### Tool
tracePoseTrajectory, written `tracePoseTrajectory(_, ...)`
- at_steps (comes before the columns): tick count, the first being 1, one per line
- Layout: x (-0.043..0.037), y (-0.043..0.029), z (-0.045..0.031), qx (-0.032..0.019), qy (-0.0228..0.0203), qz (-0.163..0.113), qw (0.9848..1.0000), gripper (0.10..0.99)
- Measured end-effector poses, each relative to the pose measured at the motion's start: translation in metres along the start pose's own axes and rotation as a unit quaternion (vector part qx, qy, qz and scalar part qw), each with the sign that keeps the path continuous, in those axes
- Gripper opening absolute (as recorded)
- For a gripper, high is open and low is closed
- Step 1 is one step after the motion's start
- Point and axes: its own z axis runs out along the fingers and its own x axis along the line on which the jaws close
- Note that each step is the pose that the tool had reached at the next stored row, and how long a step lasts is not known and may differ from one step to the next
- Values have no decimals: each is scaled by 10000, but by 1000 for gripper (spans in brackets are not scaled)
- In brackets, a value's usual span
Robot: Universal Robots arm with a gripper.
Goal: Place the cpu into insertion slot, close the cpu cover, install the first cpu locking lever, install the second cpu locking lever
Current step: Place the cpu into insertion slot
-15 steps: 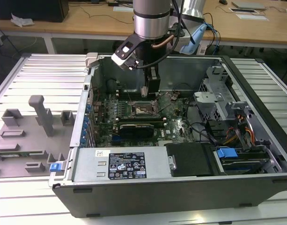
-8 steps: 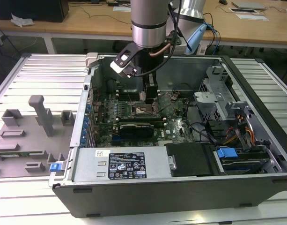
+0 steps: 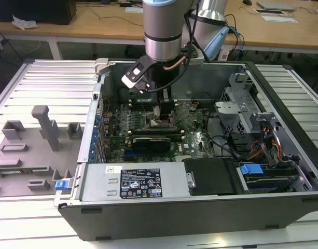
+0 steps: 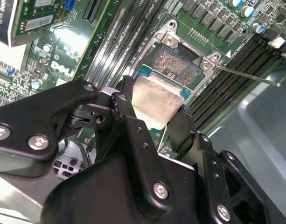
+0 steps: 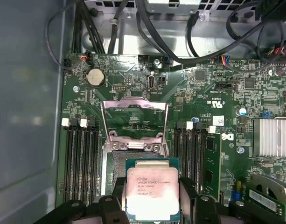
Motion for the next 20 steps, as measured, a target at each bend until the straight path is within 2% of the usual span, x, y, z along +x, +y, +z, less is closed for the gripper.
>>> tracePoseTrajectory(7,24,-6,80,-4,-13,168,9999,541)
tracePoseTrajectory(20,139,-37,223,-6,-20,245,9997,541)
